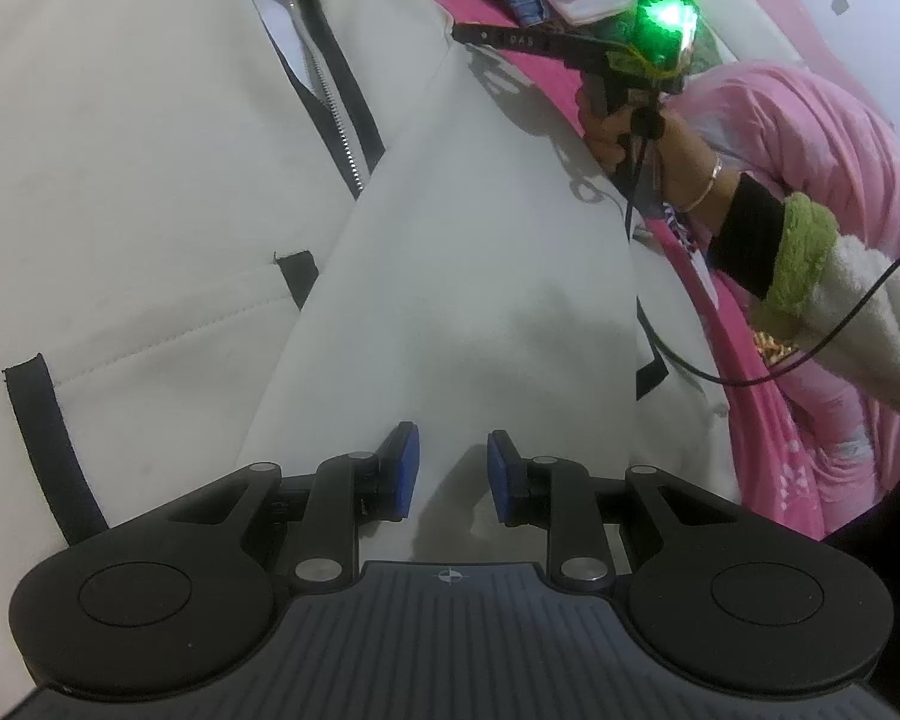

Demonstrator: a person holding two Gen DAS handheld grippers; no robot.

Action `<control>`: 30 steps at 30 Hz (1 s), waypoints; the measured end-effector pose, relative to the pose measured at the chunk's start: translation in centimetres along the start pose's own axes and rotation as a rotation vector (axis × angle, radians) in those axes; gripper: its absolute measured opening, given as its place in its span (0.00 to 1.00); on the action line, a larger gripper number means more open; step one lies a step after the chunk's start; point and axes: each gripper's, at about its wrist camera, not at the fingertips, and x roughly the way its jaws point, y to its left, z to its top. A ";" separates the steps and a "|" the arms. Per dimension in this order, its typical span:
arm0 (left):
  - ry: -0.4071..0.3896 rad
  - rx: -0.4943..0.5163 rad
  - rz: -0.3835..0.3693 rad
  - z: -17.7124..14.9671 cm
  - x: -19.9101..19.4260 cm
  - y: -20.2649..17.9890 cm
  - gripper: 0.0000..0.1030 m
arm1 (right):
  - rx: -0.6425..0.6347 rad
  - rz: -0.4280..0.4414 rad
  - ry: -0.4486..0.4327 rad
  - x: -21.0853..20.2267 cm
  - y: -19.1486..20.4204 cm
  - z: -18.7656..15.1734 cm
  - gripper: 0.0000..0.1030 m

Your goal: Fold clothes

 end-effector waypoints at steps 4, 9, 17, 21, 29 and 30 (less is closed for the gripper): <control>0.003 0.010 0.009 -0.2 -0.6 0.0 0.24 | 0.018 0.004 0.007 1.2 -0.7 0.3 0.10; -0.005 0.023 0.019 -0.5 -0.9 0.3 0.24 | 0.221 0.000 -0.018 -1.7 -4.0 1.3 0.15; 0.004 0.049 0.037 0.1 -0.5 0.2 0.25 | 0.200 0.135 -0.001 -14.3 -3.6 -1.4 0.15; -0.003 0.039 0.036 0.4 -0.3 0.2 0.25 | 0.136 0.162 0.099 -15.4 -1.2 -5.7 0.14; -0.036 0.011 0.067 0.1 -1.4 -0.3 0.26 | 0.154 0.056 0.147 -14.8 0.1 -7.3 0.16; -0.044 0.002 0.075 -0.1 -1.9 -0.5 0.31 | 0.127 0.064 0.113 -15.6 0.7 -6.7 0.16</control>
